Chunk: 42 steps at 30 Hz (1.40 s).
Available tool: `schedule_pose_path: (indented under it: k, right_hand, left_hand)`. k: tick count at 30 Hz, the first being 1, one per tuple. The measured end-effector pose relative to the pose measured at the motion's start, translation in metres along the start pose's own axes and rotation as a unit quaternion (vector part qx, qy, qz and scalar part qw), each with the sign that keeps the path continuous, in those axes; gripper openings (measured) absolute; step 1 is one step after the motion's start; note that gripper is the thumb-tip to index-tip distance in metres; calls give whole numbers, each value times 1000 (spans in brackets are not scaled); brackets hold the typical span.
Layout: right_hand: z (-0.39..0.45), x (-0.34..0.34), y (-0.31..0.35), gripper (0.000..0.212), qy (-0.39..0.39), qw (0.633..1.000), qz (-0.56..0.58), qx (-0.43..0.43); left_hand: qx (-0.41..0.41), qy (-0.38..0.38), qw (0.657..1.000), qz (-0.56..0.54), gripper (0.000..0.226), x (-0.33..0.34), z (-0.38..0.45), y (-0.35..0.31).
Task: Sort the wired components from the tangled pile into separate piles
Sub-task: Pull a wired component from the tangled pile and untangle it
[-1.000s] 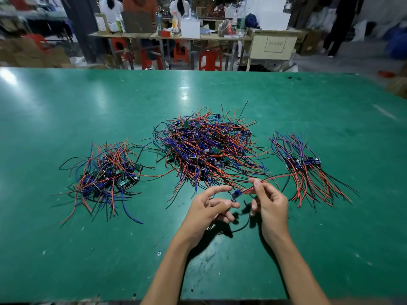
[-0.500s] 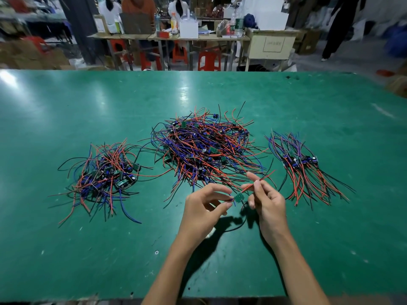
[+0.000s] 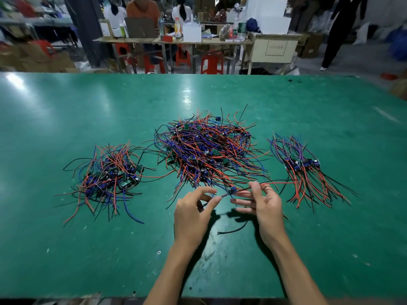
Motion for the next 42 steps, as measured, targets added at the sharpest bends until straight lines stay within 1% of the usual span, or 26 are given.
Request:
schedule_pose_path:
  k: [3,6,9,12,14,15,17,19,20,21,22,23,24,25,26,27,28,29,31,33,37,39,42]
  right_hand:
    - [8,-4,11,26,-25,998,48,33]
    - [27,-14,38,22,-62,992,104,39]
    - [56,-28,76,18,-135,978,161,-12]
    - [83,-49,100,11,-236,941,235,-55]
    - [92,-69,97,6,-305,913,268,-41]
    - [94,-75,92,9,-320,908,269,-20]
    - [96,-79,75,14,-307,917,252,38]
    - [96,-75,61,15,-281,934,206,76]
    - [97,-71,57,15,-263,950,149,78]
    - [100,-66,55,17,-239,967,58,68]
    - [104,-58,54,20,-203,976,-57,47]
    - [109,-47,53,23,-155,971,-181,19]
    - [113,-34,52,26,-104,947,-303,-6]
    - [117,-21,50,29,-56,907,-416,-22]
    - [120,-11,46,33,-22,856,-515,-25]
    - [123,-5,41,35,-10,808,-588,-21]
    - [126,-3,38,35,-16,779,-627,-18]
    - [127,-1,36,33,-31,769,-639,-24]
    - [123,-1,34,26,-66,772,-630,-53]
    - [116,-2,30,25,-82,771,-626,-83]
    - [101,-8,32,29,-76,755,-645,-92]
    - [96,-10,35,29,-71,750,-653,-80]
    - [90,-10,38,27,-52,731,-677,-62]
  left_hand:
    - [-30,-14,999,-12,13,-2,2,4]
    - [-81,-39,993,-79,10,-4,1,11]
    - [-139,-79,976,-149,7,-11,1,22]
    - [-171,-95,966,-171,10,-13,1,27]
    - [-172,-79,969,-158,12,-10,2,27]
    - [-170,-68,972,-148,12,-9,2,26]
    - [-172,-52,974,-135,12,-7,1,28]
    - [-172,-46,976,-128,12,-6,1,29]
    - [-171,-46,976,-124,13,-6,2,29]
    - [-170,-45,977,-119,13,-5,2,29]
    - [-169,-45,978,-114,12,-4,3,29]
    - [-168,-44,979,-109,12,-4,4,28]
    - [-167,-42,979,-105,12,-4,5,28]
    - [-167,-40,980,-102,12,-4,5,28]
    - [-168,-39,980,-100,12,-4,6,28]
    - [-169,-38,980,-99,11,-4,6,28]
    - [-170,-37,980,-99,11,-4,5,28]
    - [-169,-36,980,-99,11,-5,5,29]
    - [-168,-37,980,-101,11,-4,5,28]
    - [-168,-40,980,-102,12,-4,5,28]
    - [-162,-36,983,-84,14,-4,6,29]
    - [-160,-32,983,-80,14,-3,6,29]
    - [-160,-29,983,-79,13,-2,5,29]
Point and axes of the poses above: each hand's wrist, its own z-axis towards the middle knuckle, its own x-axis out of the palm, y = z × x, the point moved 5 cm from there along z, towards the middle knuckle, and after that the axes turned 3 degrees about z, right-handed, at the moved point
